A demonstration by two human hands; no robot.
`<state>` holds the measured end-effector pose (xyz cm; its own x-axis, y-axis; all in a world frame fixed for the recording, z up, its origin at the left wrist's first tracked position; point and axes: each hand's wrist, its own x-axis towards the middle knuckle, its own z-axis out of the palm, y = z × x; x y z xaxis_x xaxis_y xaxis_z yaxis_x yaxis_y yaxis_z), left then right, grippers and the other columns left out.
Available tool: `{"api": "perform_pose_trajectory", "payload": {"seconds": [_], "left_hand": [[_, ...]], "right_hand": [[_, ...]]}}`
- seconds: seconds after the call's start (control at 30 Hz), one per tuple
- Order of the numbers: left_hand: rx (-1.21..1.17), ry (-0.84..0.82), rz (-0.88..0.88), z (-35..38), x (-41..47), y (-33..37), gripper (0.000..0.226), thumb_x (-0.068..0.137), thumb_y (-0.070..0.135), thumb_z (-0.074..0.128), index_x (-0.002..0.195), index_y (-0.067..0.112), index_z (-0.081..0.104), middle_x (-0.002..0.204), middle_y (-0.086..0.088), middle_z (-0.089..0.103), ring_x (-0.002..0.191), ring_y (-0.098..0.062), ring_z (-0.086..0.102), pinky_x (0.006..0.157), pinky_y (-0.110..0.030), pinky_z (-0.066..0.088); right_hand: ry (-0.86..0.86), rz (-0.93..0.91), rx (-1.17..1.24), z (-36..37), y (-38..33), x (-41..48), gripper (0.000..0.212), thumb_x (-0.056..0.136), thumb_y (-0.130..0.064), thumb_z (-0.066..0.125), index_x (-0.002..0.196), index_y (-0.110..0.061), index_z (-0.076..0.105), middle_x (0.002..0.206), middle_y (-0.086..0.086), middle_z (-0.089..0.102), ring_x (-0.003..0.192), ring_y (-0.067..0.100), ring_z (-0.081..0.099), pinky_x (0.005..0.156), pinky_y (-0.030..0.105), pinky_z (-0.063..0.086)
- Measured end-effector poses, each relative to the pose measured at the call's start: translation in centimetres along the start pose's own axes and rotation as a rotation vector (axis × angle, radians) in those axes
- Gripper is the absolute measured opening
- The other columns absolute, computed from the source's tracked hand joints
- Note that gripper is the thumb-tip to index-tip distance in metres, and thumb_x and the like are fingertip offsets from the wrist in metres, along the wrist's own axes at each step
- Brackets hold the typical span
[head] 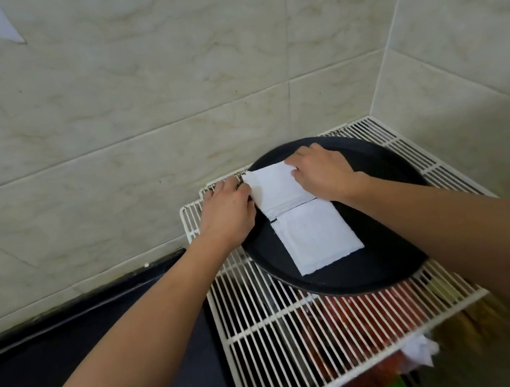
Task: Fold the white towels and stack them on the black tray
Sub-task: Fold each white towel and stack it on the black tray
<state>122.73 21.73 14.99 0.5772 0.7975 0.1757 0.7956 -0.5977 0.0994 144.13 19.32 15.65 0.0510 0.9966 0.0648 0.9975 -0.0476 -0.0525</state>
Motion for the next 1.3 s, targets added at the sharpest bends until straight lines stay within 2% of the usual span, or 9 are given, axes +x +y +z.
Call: {"api": "perform_pose_trajectory", "payload": {"seconds": [0.23, 0.4, 0.6, 0.73, 0.87, 0.97, 1.1, 1.3], "left_hand": [[0.124, 0.051, -0.138, -3.9, -9.3, -1.0, 0.027, 0.092, 0.024, 0.048, 0.113, 0.011, 0.061, 0.112, -0.01, 0.059, 0.104, -0.031, 0.055, 0.084, -0.041, 0.043], [0.208, 0.039, -0.344, -5.0, -22.6, -1.7, 0.02, 0.087, 0.02, 0.053, 0.096, 0.008, 0.065, 0.097, -0.014, 0.061, 0.092, -0.037, 0.058, 0.074, -0.042, 0.043], [0.303, -0.106, -0.601, -6.5, -38.8, -2.9, 0.019, 0.091, 0.024, 0.047, 0.099, 0.011, 0.059, 0.103, -0.009, 0.056, 0.098, -0.031, 0.055, 0.074, -0.037, 0.038], [0.342, -0.114, -0.788, -8.4, -49.0, -3.4, 0.018, 0.092, 0.025, 0.045, 0.097, 0.013, 0.057, 0.103, -0.007, 0.055, 0.099, -0.03, 0.055, 0.074, -0.036, 0.038], [0.336, -0.126, -0.97, -9.9, -58.5, -4.0, 0.018, 0.093, 0.023, 0.043, 0.097, 0.012, 0.057, 0.101, -0.007, 0.055, 0.097, -0.03, 0.055, 0.072, -0.036, 0.038], [0.328, -0.122, -1.053, -10.8, -64.3, -4.6, 0.019, 0.093, 0.022, 0.042, 0.098, 0.012, 0.057, 0.101, -0.009, 0.055, 0.095, -0.031, 0.056, 0.073, -0.038, 0.042], [0.338, -0.157, -1.17, -12.2, -73.7, -7.4, 0.021, 0.093, 0.023, 0.043, 0.102, 0.012, 0.058, 0.107, -0.01, 0.056, 0.101, -0.031, 0.056, 0.075, -0.036, 0.042], [0.33, -0.212, -1.233, -14.9, -86.6, -13.1, 0.02, 0.092, 0.025, 0.043, 0.1, 0.013, 0.056, 0.108, -0.01, 0.056, 0.102, -0.031, 0.056, 0.076, -0.035, 0.041]], "right_hand": [[0.116, -0.188, 0.011, -3.1, -5.6, -4.5, 0.036, 0.099, -0.031, 0.042, 0.13, -0.016, 0.054, 0.127, 0.007, 0.055, 0.117, 0.028, 0.047, 0.084, 0.042, 0.046], [0.16, -0.45, 0.106, -2.6, -14.3, -10.5, 0.033, 0.097, -0.029, 0.044, 0.121, -0.013, 0.059, 0.121, 0.009, 0.059, 0.113, 0.031, 0.049, 0.082, 0.041, 0.044], [0.102, -0.72, 0.183, -0.7, -25.7, -18.4, 0.035, 0.098, -0.035, 0.044, 0.125, -0.018, 0.059, 0.123, 0.006, 0.06, 0.117, 0.029, 0.05, 0.09, 0.04, 0.044], [0.078, -0.902, 0.138, -0.1, -33.5, -23.0, 0.035, 0.099, -0.037, 0.041, 0.123, -0.02, 0.06, 0.123, 0.003, 0.058, 0.115, 0.026, 0.049, 0.086, 0.04, 0.047], [0.048, -1.048, 0.092, 0.3, -41.9, -27.7, 0.034, 0.1, -0.037, 0.039, 0.122, -0.022, 0.059, 0.121, 0.001, 0.058, 0.112, 0.025, 0.049, 0.079, 0.037, 0.042], [0.021, -1.122, 0.086, 0.5, -47.3, -30.9, 0.033, 0.1, -0.037, 0.039, 0.121, -0.022, 0.06, 0.12, 0.001, 0.057, 0.11, 0.024, 0.049, 0.074, 0.036, 0.04], [-0.015, -1.225, 0.093, 1.6, -56.5, -36.1, 0.031, 0.098, -0.038, 0.041, 0.116, -0.022, 0.061, 0.117, 0.001, 0.058, 0.108, 0.025, 0.051, 0.077, 0.038, 0.044], [-0.059, -1.285, 0.085, 3.4, -70.1, -42.3, 0.032, 0.097, -0.038, 0.043, 0.117, -0.02, 0.06, 0.117, 0.005, 0.058, 0.109, 0.028, 0.052, 0.077, 0.038, 0.044]]}}
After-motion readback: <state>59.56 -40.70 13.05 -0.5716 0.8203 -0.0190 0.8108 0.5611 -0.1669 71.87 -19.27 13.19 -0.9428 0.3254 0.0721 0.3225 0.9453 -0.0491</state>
